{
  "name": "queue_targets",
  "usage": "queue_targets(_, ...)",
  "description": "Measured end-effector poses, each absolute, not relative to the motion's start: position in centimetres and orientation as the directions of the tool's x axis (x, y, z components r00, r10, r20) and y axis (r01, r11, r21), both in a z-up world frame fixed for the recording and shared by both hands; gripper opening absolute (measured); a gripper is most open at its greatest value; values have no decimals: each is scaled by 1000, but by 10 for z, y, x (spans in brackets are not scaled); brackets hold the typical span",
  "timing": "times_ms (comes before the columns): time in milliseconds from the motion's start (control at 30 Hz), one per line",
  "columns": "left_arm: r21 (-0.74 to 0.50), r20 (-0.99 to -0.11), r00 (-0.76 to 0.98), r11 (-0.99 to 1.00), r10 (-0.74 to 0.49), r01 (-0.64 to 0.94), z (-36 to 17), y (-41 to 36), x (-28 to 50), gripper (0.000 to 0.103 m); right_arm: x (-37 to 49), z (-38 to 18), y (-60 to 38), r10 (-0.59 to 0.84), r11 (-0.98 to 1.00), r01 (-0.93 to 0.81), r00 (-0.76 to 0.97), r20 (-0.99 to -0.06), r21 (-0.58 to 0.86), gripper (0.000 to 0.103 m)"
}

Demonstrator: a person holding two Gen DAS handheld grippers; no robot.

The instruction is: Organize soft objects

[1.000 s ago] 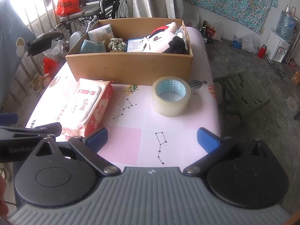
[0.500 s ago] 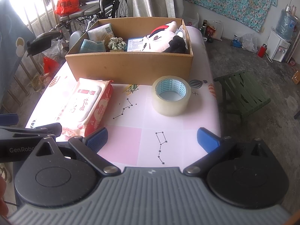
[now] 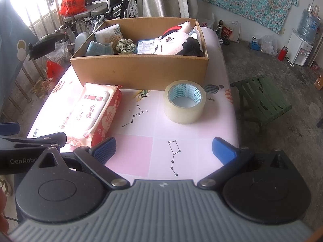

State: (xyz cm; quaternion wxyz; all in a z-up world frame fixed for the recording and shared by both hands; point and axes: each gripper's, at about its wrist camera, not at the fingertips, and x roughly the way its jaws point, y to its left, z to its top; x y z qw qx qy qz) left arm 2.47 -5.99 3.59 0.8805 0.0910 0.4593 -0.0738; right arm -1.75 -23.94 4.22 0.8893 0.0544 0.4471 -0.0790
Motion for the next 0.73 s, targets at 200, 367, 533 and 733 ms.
queue_targets(200, 93, -823, 567, 972, -46, 214, 36, -60, 25, 101, -17, 42, -240, -91, 982, 189, 587, -804, 27, 102)
queue_targets(367, 92, -825, 564, 973, -46, 213, 34, -59, 24, 101, -18, 39, -239, -90, 981, 190, 585, -806, 28, 102)
queue_targets(533, 93, -824, 564, 972, -46, 214, 34, -59, 25, 101, -18, 40, -239, -90, 981, 190, 584, -807, 28, 102)
queue_targets(733, 90, -826, 561, 973, -47, 213, 31, -57, 23, 101, -18, 40, -239, -90, 982, 189, 584, -807, 28, 102)
